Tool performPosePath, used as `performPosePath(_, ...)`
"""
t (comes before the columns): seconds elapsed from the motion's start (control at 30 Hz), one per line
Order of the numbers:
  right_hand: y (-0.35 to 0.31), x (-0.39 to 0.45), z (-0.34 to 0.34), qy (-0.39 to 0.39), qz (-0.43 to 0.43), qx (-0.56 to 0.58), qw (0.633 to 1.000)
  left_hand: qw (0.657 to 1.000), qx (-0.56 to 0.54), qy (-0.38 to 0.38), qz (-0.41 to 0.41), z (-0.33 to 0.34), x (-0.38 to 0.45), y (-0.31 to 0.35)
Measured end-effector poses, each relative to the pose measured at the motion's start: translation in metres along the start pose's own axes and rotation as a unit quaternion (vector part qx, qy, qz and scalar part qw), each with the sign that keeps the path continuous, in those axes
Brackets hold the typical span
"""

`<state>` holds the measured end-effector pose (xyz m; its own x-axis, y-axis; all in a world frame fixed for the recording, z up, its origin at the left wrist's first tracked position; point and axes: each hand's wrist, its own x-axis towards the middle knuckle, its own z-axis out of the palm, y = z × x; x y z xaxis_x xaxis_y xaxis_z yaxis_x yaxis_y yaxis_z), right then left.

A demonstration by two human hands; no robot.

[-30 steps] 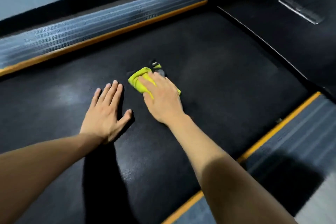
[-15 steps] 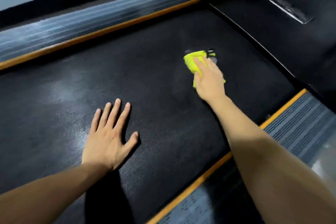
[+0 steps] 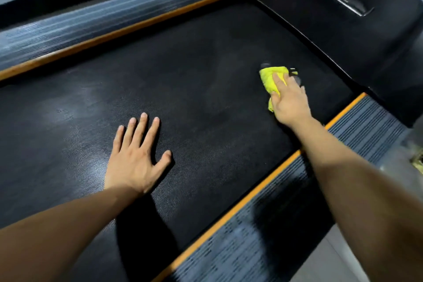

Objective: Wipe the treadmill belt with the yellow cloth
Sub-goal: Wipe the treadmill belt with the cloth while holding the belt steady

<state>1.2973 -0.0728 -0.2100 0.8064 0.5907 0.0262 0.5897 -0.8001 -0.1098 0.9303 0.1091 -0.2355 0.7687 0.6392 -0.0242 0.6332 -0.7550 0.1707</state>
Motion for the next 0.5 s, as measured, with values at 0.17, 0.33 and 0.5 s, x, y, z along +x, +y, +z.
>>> performPosePath(0.17,-0.056,-0.053,-0.005,-0.008,-0.082,0.023,0.996,1.000,-0.014,0.004,-0.004,-0.002,-0.001,0.000)
performPosePath(0.33,-0.130,-0.156,0.005,-0.039,-0.286,0.065,0.955,1.000,-0.022,0.009,-0.003,-0.001,-0.001,0.000)
performPosePath(0.5,-0.048,-0.099,0.000,0.006,-0.147,-0.068,0.987,1.000,-0.025,0.010,0.000,-0.003,0.000,0.000)
